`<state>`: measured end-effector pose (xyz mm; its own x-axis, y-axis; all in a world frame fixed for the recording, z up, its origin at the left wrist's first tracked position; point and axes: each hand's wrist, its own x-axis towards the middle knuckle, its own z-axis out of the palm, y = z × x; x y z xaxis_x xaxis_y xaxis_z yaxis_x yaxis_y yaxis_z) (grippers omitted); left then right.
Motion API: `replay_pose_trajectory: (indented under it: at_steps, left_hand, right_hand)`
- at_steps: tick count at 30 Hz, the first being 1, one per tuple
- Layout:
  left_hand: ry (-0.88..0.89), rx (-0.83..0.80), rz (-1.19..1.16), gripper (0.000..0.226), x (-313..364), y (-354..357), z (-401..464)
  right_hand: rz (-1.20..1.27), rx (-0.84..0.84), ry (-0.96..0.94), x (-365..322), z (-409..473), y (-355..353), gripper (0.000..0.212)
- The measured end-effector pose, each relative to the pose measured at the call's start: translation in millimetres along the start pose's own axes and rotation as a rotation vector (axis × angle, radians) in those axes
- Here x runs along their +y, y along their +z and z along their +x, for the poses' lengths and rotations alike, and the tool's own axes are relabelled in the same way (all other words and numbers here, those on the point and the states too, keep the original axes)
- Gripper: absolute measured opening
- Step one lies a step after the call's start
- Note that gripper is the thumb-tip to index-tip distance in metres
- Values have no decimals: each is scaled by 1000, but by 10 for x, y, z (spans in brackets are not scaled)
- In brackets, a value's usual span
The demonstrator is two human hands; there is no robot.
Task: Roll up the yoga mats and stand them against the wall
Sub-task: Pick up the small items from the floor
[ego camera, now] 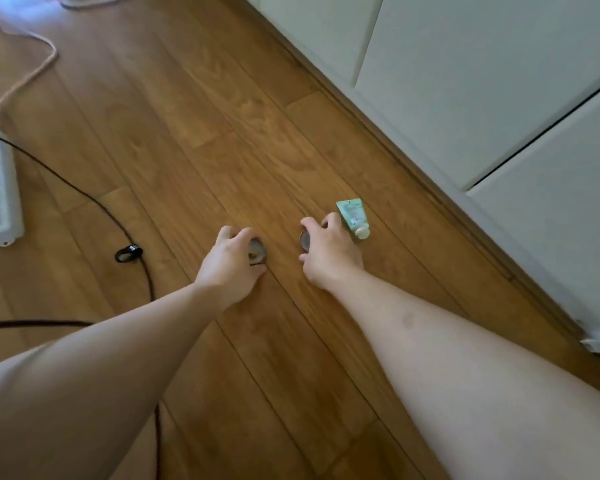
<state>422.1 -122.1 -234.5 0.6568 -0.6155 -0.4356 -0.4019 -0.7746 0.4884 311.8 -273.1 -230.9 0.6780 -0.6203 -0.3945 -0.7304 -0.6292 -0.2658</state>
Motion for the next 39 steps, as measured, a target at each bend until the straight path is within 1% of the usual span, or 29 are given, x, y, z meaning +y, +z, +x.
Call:
replay_pose_trajectory:
  at_steps: [1,3,5,7,10,12,14,16,20,24,27,29,33,36,38,39]
  left_hand:
    - [14,1,-8,48,-3,32,-19]
    - [27,-18,-39,45,49,46,-97]
    - [43,-10,-77,42,171,-41,-189]
    - [67,11,-128,38,340,-220,-284]
    - [110,18,-236,39,715,-626,-510]
    - [155,34,-300,38,1059,-950,-764]
    - [213,75,-363,36,1431,-1279,-1097]
    - [241,115,-453,40,1741,-1577,-1484]
    - [310,179,-575,48,2115,-1984,-2338]
    - [344,211,-652,49,2242,-2140,-3089]
    - [375,209,-710,49,2224,-2167,-3503]
    - [400,182,-755,52,2201,-2174,-3695]
    - [468,151,-755,44,2205,-2160,-3842]
    - [499,153,-703,46,2229,-2140,-3869]
    - [488,94,-718,44,2215,-2130,-3849]
    - [490,25,-769,42,2205,-2142,-3840]
  right_hand:
    - [-5,6,-7,4,-47,37,46]
    - [-38,-27,4,66,-188,76,38]
    - [-29,-50,27,187,-336,-5,35]
    - [39,-40,42,316,-465,-244,35]
    - [154,3,42,446,-703,-858,41]
    - [208,69,15,463,-920,-1390,43]
    - [254,153,-49,403,-1216,-1948,44]
    - [309,232,-122,279,-1601,-2424,46]
    - [426,340,-255,-36,-2585,-3021,46]
    - [577,441,-303,-223,-3413,-3228,51]
    - [696,445,-323,-332,-3787,-3278,54]
    - [726,444,-356,-397,-3915,-3303,54]
    - [708,436,-386,-433,-3997,-3351,48]
    - [628,409,-395,-417,-3980,-3285,49]
    - [593,423,-409,-388,-3942,-3250,49]
    - [583,432,-419,-368,-3921,-3250,49]
